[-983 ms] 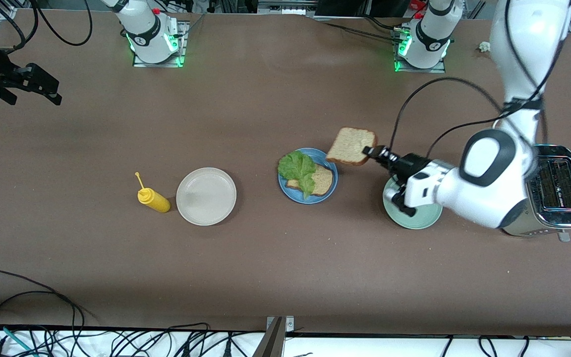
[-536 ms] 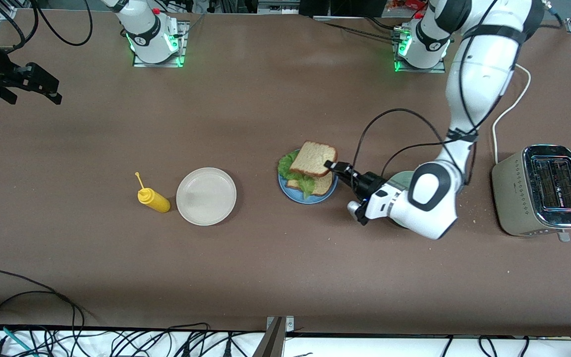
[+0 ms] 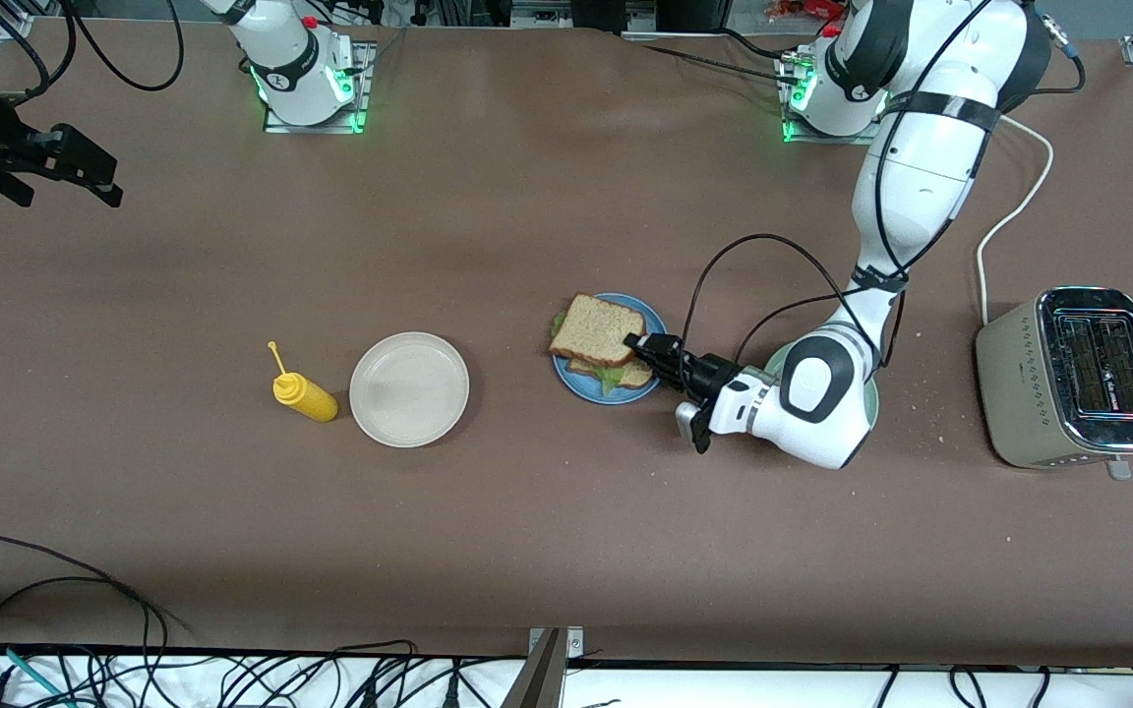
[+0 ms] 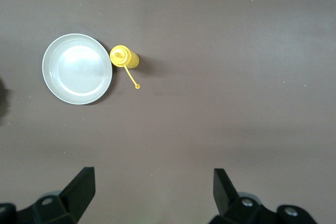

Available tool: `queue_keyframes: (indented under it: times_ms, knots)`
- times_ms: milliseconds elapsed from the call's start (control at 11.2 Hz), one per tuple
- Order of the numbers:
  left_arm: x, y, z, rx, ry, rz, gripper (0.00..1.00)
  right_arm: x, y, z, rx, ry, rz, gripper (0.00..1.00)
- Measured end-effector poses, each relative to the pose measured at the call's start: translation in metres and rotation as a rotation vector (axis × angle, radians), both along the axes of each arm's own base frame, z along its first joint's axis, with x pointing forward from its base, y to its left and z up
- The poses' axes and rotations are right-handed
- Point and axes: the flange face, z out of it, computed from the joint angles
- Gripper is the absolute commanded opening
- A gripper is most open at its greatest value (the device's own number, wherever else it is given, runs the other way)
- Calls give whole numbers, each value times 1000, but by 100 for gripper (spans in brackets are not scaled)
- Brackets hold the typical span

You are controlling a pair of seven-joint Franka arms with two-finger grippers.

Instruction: Make sandwich in blue plate with both arms

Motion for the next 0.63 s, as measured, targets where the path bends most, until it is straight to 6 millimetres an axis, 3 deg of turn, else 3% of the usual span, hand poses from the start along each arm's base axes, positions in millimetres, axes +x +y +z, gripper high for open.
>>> queue_keyframes:
  times_ms: [268, 625]
  knots:
    - [13, 22, 19, 68, -79, -45, 100, 0, 0, 0, 0, 0, 0, 100]
    - [26, 63, 66, 240, -185, -133, 100, 0, 0, 0, 0, 0, 0, 100]
